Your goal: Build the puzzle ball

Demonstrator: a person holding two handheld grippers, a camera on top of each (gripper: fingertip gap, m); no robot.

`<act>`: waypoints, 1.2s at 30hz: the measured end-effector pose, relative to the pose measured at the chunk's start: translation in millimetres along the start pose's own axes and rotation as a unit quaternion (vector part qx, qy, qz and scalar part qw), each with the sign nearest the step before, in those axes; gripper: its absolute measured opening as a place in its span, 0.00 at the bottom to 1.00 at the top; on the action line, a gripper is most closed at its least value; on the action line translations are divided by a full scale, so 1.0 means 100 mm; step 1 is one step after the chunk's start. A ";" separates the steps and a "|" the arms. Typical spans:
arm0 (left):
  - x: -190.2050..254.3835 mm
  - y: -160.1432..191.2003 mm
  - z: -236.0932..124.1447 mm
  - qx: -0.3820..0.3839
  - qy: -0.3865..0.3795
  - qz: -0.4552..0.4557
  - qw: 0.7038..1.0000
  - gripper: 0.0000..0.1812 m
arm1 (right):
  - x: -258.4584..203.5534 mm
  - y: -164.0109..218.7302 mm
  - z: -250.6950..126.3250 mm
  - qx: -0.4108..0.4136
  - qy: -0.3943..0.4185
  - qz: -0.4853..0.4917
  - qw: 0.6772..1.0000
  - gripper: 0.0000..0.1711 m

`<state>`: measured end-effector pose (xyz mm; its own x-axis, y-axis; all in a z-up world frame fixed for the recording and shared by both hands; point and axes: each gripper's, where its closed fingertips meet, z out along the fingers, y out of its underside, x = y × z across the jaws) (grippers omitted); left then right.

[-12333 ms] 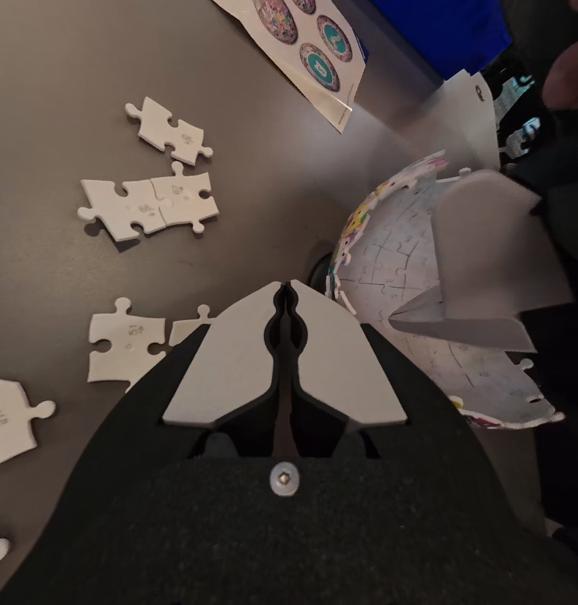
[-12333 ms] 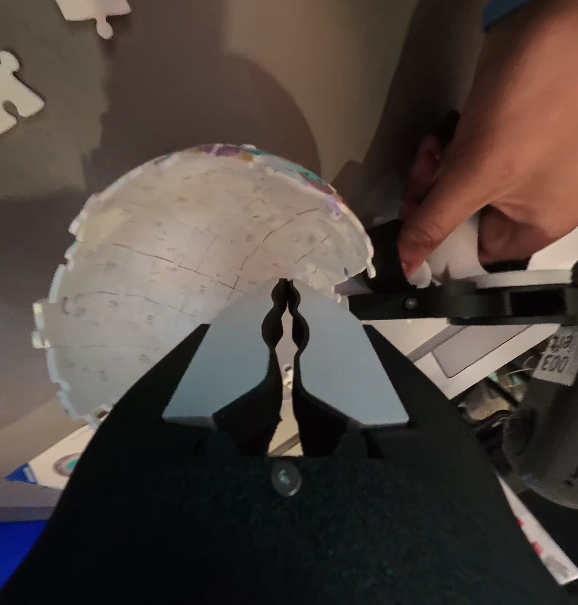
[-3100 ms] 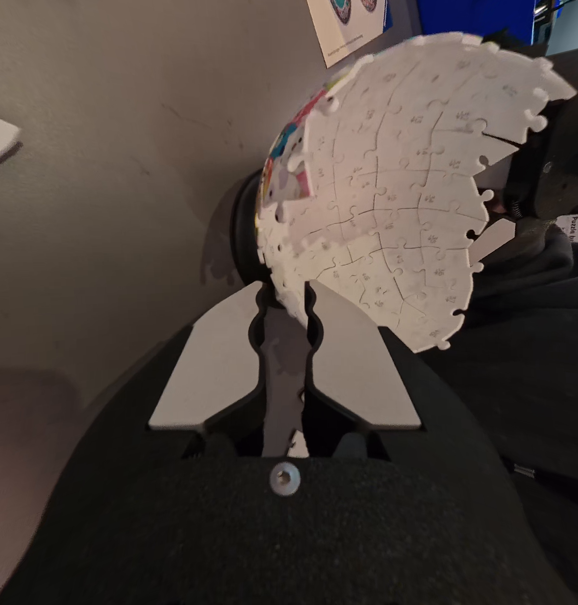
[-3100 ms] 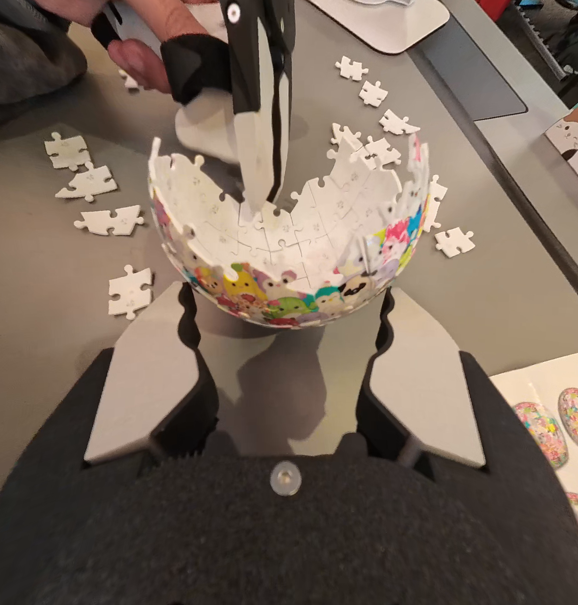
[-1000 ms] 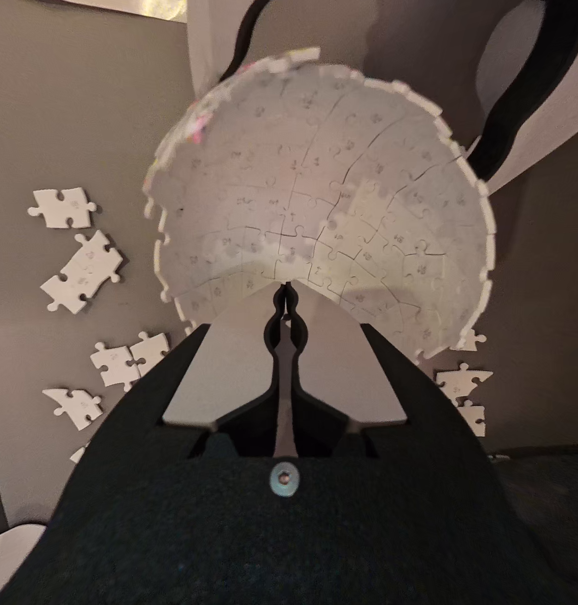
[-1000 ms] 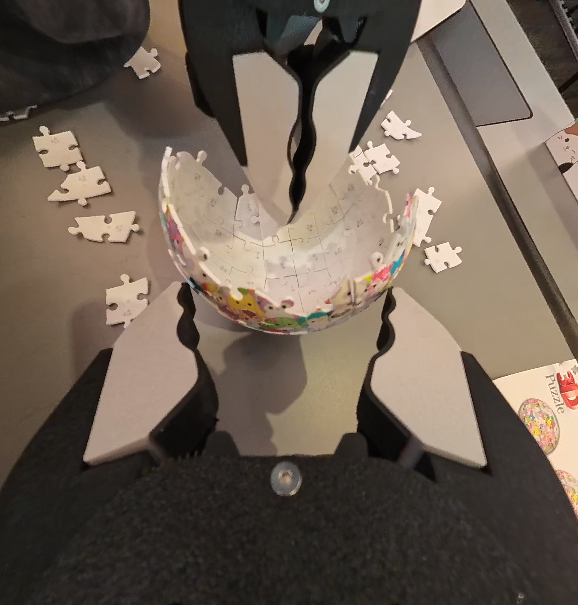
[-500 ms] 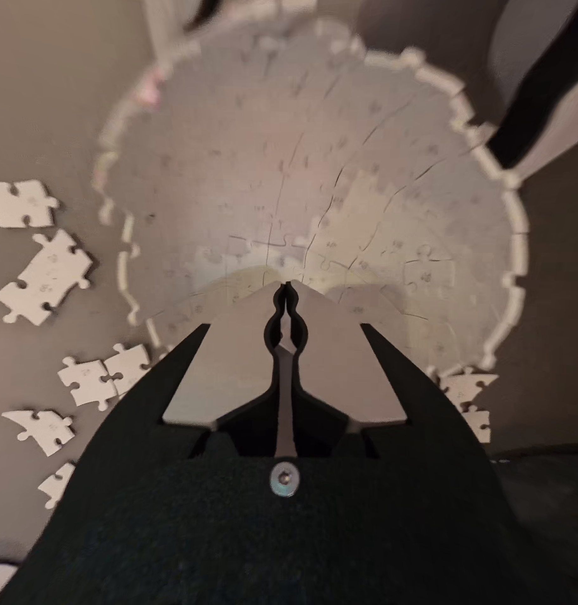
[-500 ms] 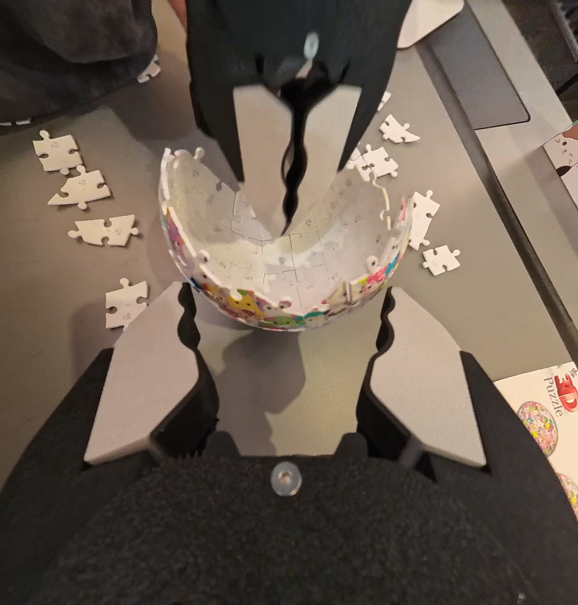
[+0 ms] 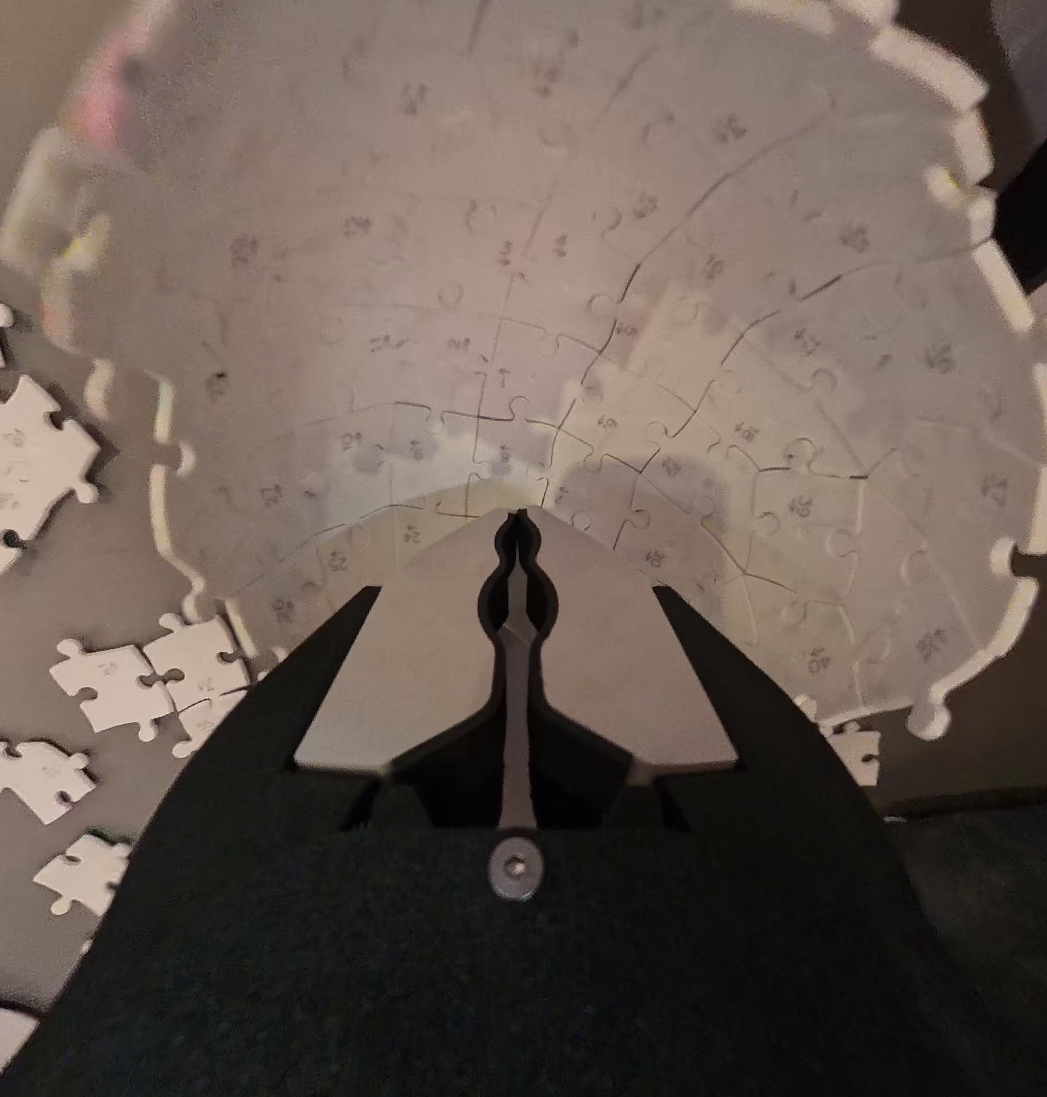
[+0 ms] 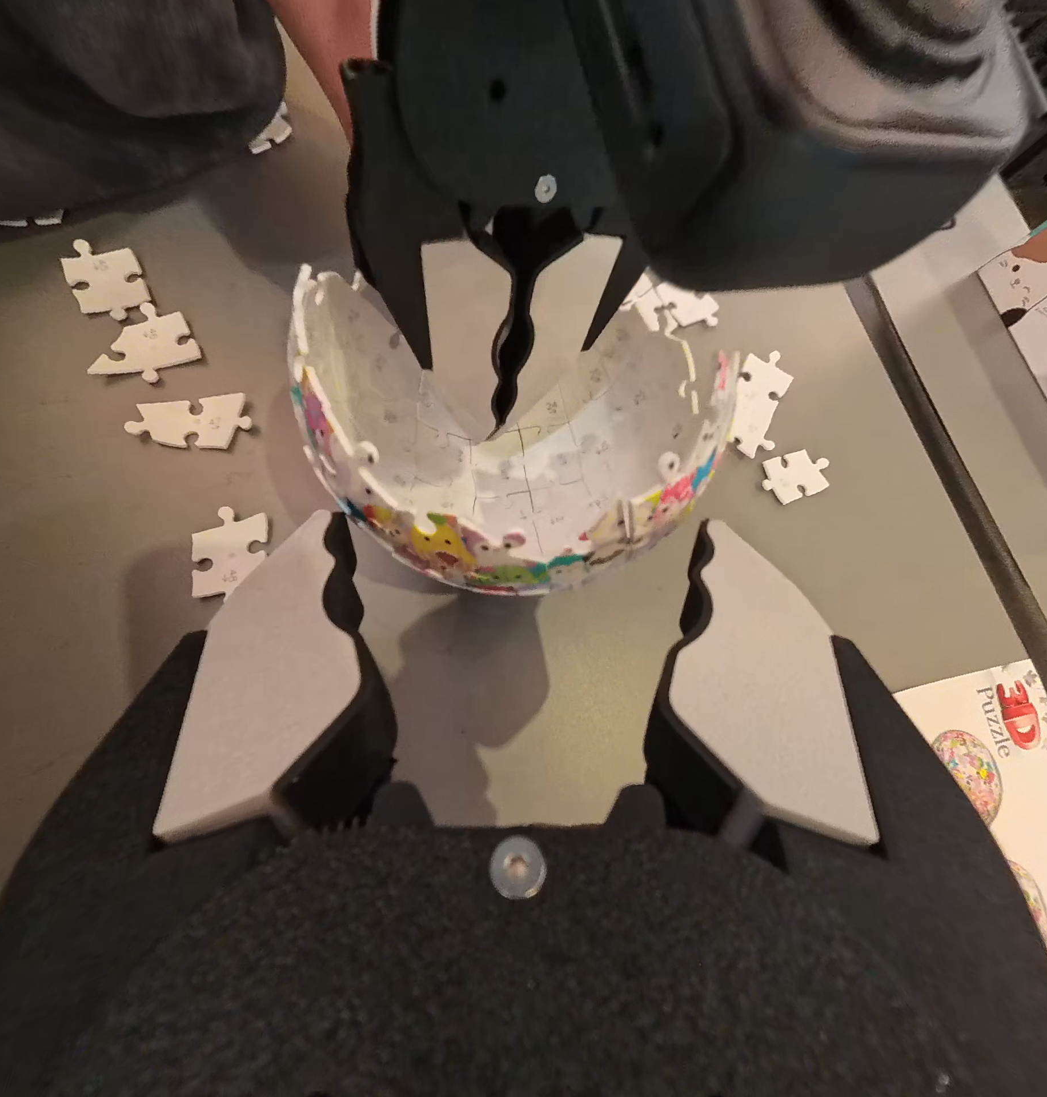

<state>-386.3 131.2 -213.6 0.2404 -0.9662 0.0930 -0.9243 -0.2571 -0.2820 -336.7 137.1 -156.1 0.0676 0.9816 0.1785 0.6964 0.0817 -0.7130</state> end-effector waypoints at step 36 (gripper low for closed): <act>0.25 0.29 -1.33 0.297 0.016 -0.367 0.881 0.21 | -0.47 -0.22 -0.30 0.163 -0.054 -0.039 0.984 0.36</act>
<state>-446.9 102.1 -93.0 0.6912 -0.5376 0.4830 -0.2029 -0.7858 -0.5842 -334.0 83.7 -128.9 -0.0665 0.9813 0.1806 0.4295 0.1915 -0.8825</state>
